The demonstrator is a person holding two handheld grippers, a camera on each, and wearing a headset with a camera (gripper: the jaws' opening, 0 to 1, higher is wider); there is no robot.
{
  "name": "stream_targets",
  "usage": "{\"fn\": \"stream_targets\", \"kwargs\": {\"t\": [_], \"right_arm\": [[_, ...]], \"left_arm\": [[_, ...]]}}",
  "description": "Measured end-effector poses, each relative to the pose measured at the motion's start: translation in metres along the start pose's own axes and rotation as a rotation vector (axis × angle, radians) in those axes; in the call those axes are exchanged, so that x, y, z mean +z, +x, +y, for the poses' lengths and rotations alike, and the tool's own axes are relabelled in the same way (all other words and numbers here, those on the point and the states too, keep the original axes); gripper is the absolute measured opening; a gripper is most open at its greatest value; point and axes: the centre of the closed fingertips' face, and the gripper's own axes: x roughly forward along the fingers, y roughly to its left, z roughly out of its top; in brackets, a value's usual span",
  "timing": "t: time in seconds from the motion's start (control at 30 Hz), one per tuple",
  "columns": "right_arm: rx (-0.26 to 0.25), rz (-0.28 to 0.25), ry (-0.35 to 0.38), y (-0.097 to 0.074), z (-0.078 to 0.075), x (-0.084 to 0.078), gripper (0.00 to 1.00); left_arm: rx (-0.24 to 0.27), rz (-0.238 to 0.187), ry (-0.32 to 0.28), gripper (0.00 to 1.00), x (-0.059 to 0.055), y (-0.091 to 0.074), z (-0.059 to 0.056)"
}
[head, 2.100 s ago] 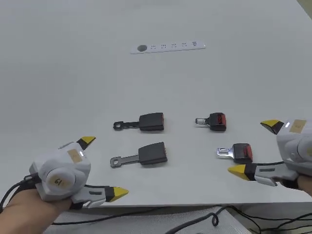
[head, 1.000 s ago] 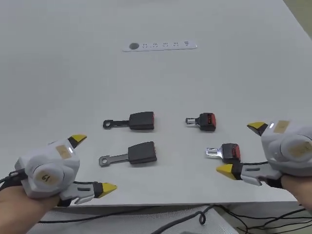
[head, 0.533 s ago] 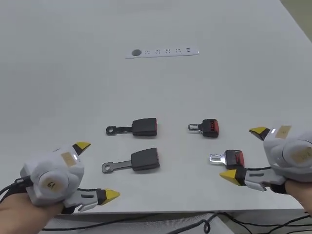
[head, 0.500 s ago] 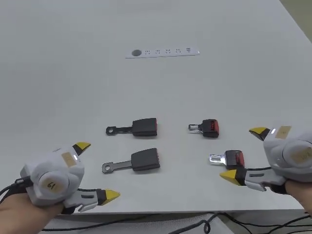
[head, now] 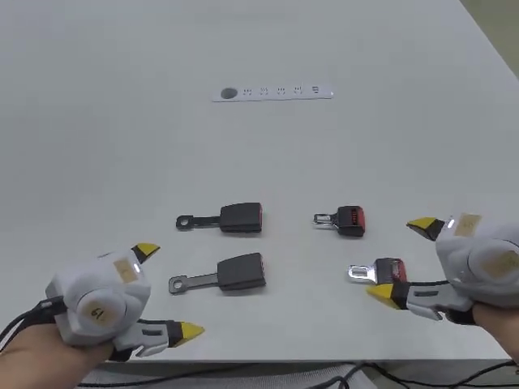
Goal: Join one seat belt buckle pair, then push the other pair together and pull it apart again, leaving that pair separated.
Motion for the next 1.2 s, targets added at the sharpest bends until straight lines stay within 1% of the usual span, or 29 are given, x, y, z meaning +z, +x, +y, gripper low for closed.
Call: {"fn": "stream_targets", "kwargs": {"t": [0.17,0.23,0.3,0.33,0.37,0.47,0.5,0.57,0.6,0.7,0.73,0.77,0.8,0.83,0.87,0.9,0.93,1.0,1.1,1.13,1.2], "right_arm": [[0.000,0.010,-0.008,0.000,-0.007,-0.005,0.71],[-0.002,0.012,-0.031,-0.001,-0.011,-0.007,0.71],[-0.009,0.002,-0.050,-0.001,-0.016,-0.008,0.69],[0.001,-0.011,-0.069,0.000,-0.017,-0.007,0.68],[0.011,-0.013,-0.076,0.000,-0.018,-0.008,0.66],[0.040,-0.003,-0.110,0.004,-0.020,-0.014,0.63],[0.063,0.004,-0.114,0.005,-0.017,-0.016,0.63],[0.080,-0.001,-0.114,0.008,-0.018,-0.017,0.62],[0.108,-0.003,-0.120,0.010,-0.015,-0.017,0.62],[0.157,0.018,-0.130,0.015,-0.008,-0.020,0.60],[0.176,0.023,-0.148,0.018,-0.006,-0.021,0.59],[0.192,0.028,-0.169,0.019,-0.004,-0.022,0.57],[0.228,0.048,-0.185,0.020,0.002,-0.025,0.54],[0.238,0.047,-0.175,0.022,0.004,-0.025,0.50],[0.235,0.046,-0.174,0.026,0.003,-0.026,0.48],[0.235,0.050,-0.177,0.026,0.003,-0.026,0.50],[0.244,0.068,-0.194,0.027,0.005,-0.029,0.50],[0.252,0.075,-0.201,0.030,0.006,-0.031,0.49],[0.256,0.084,-0.200,0.033,0.003,-0.037,0.49],[0.264,0.088,-0.180,0.035,0.002,-0.040,0.49],[0.273,0.087,-0.165,0.036,0.001,-0.043,0.49]], "left_arm": [[-0.023,0.007,0.025,0.82,0.001,0.007,-0.004],[-0.030,0.010,0.031,0.82,0.001,0.010,-0.004],[-0.039,0.015,0.044,0.80,0.001,0.015,-0.004],[-0.041,0.035,0.051,0.78,-0.002,0.017,-0.003],[-0.044,0.047,0.056,0.78,-0.004,0.020,-0.003],[-0.072,0.048,0.069,0.78,-0.002,0.025,-0.006],[-0.085,0.050,0.090,0.78,-0.001,0.027,-0.009],[-0.100,0.059,0.108,0.78,-0.001,0.031,-0.012],[-0.106,0.064,0.110,0.78,-0.001,0.033,-0.013],[-0.126,0.078,0.122,0.76,0.000,0.041,-0.016],[-0.102,0.080,0.132,0.69,0.003,0.045,-0.012],[-0.094,0.087,0.125,0.59,0.003,0.048,-0.010],[-0.098,0.114,0.111,0.53,0.002,0.053,-0.009],[-0.104,0.112,0.123,0.54,0.005,0.055,-0.011],[-0.115,0.112,0.141,0.58,0.008,0.059,-0.013],[-0.116,0.109,0.146,0.62,0.009,0.059,-0.014],[-0.125,0.095,0.162,0.64,0.014,0.062,-0.015],[-0.132,0.094,0.169,0.62,0.018,0.064,-0.015],[-0.136,0.095,0.173,0.62,0.018,0.069,-0.013],[-0.139,0.100,0.170,0.62,0.018,0.070,-0.013],[-0.150,0.108,0.177,0.61,0.017,0.073,-0.014]]}}
